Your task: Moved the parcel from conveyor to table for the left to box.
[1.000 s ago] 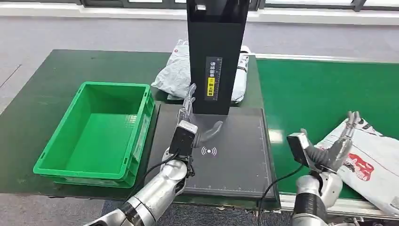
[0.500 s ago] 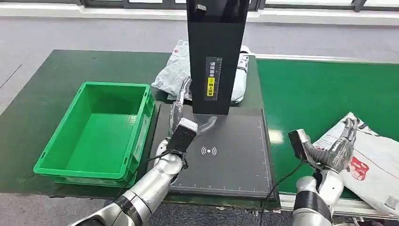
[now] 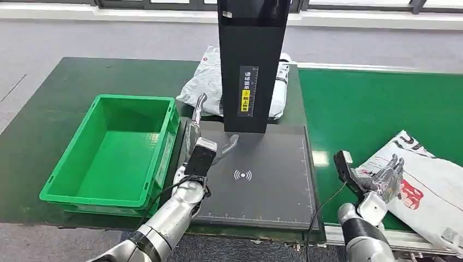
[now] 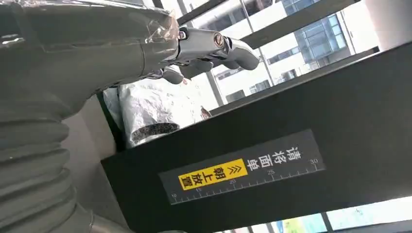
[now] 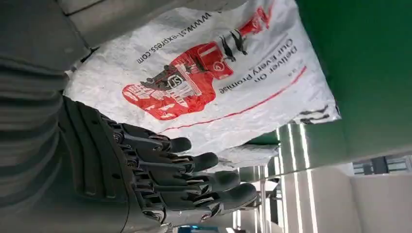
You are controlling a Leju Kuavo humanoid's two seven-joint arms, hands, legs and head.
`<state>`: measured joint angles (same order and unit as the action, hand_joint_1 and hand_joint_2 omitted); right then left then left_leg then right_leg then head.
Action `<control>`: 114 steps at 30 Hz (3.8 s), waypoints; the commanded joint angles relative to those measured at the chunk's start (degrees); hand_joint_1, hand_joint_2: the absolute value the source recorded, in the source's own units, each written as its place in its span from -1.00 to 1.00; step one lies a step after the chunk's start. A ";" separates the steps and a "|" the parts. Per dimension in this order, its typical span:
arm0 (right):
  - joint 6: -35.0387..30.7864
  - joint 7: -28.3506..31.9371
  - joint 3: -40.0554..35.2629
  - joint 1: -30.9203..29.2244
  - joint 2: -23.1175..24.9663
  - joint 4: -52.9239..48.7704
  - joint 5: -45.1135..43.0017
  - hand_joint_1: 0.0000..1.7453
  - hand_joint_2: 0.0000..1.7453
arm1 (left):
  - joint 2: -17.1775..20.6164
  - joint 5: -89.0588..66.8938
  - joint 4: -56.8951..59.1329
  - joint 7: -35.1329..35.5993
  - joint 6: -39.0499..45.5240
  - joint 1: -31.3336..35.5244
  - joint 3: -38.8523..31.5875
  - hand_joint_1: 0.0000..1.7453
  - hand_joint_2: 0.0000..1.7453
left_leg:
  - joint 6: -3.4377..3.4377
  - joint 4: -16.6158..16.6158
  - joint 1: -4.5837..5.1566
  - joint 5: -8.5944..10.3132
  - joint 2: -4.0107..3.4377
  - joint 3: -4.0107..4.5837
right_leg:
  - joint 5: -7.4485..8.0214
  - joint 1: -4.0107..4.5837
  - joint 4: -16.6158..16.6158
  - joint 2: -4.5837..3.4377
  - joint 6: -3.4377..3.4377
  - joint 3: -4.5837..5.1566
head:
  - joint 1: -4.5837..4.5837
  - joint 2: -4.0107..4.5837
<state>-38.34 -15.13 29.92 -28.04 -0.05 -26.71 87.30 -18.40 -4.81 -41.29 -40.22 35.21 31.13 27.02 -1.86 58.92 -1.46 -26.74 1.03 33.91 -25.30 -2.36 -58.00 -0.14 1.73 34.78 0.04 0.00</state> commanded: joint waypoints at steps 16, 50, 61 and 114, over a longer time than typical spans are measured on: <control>4.55 -6.55 -8.85 -1.10 -7.36 11.56 2.70 -1.00 1.00 | 0.71 -0.30 5.41 0.22 0.18 1.78 -1.74 -1.00 1.00 | 0.13 -0.12 0.05 0.02 -0.11 -0.15 | 0.03 0.01 0.10 0.00 -0.20 -0.11 | 0.00 0.02; 11.90 -9.75 -9.79 1.51 -5.69 8.98 0.28 1.00 1.00 | 1.64 -3.21 10.92 0.22 3.68 4.83 -8.36 -1.00 1.00 | 0.16 -0.16 -0.02 0.02 -0.25 -0.32 | 0.10 0.10 0.22 -0.14 -0.20 -0.25 | 0.00 0.00; -1.66 21.73 -24.25 7.34 12.30 -27.12 -15.99 1.00 1.00 | 3.79 -11.27 7.64 0.73 1.49 4.52 -14.95 -1.00 1.00 | 0.04 -0.20 -0.04 0.01 -0.84 -0.23 | 0.19 0.12 0.01 -0.74 -0.38 0.14 | 0.00 0.00; -0.69 51.47 -40.55 21.70 8.97 -45.31 -69.95 -1.00 1.00 | 7.01 -10.49 -2.32 0.22 -16.28 -9.30 -12.62 -1.00 1.00 | -0.07 -0.37 0.00 0.11 -0.16 -0.26 | -0.04 0.05 0.10 -0.08 -0.30 -0.03 | 0.02 0.02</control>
<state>-35.99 27.02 -22.09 -7.65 6.56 -69.85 29.62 -13.11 -16.33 -46.88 -40.00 23.63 22.66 9.90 -2.06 58.70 -1.50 -26.69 0.96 33.86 -25.37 -2.32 -58.01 -0.26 1.65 34.94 0.07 0.02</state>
